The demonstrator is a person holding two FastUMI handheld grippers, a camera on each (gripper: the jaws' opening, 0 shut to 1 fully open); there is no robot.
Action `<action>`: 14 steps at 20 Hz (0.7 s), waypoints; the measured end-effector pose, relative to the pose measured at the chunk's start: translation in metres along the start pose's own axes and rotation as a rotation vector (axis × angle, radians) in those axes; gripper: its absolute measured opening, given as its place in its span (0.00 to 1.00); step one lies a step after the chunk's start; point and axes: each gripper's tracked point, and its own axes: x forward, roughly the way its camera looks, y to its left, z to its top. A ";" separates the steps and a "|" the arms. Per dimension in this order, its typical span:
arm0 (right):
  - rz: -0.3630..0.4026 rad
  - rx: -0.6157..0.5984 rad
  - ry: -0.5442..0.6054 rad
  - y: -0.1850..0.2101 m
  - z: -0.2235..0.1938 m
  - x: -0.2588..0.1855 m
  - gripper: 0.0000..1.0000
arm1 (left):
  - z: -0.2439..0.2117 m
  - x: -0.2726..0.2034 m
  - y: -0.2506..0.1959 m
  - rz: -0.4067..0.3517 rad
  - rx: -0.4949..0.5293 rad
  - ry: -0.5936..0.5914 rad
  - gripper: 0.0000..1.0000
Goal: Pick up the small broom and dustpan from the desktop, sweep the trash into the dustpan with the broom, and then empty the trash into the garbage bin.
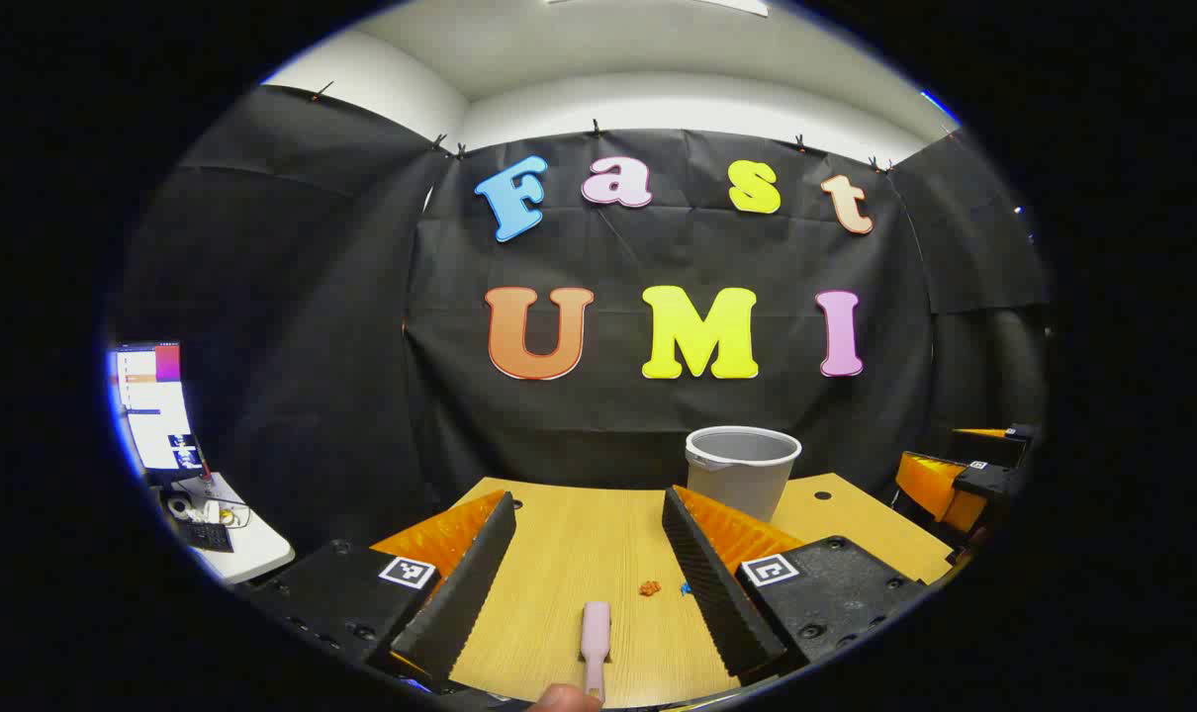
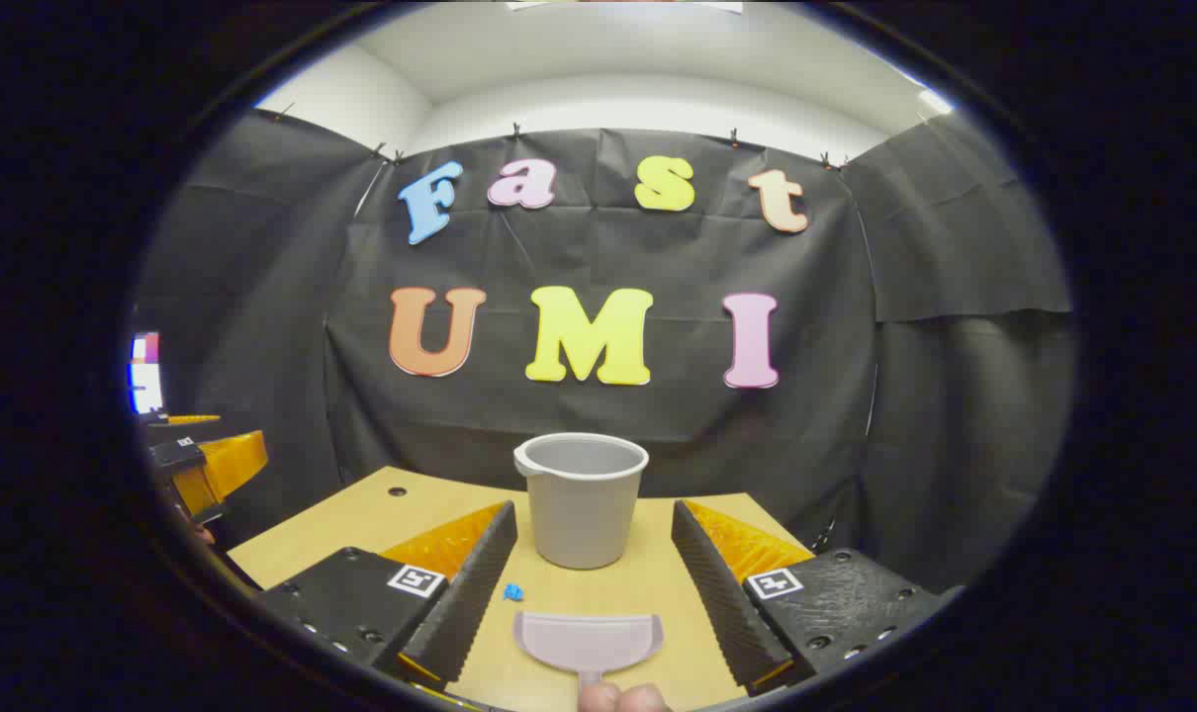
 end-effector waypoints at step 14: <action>-0.002 -0.030 0.164 -0.003 -0.053 0.017 0.92 | -0.026 0.029 -0.009 -0.038 -0.015 0.065 0.96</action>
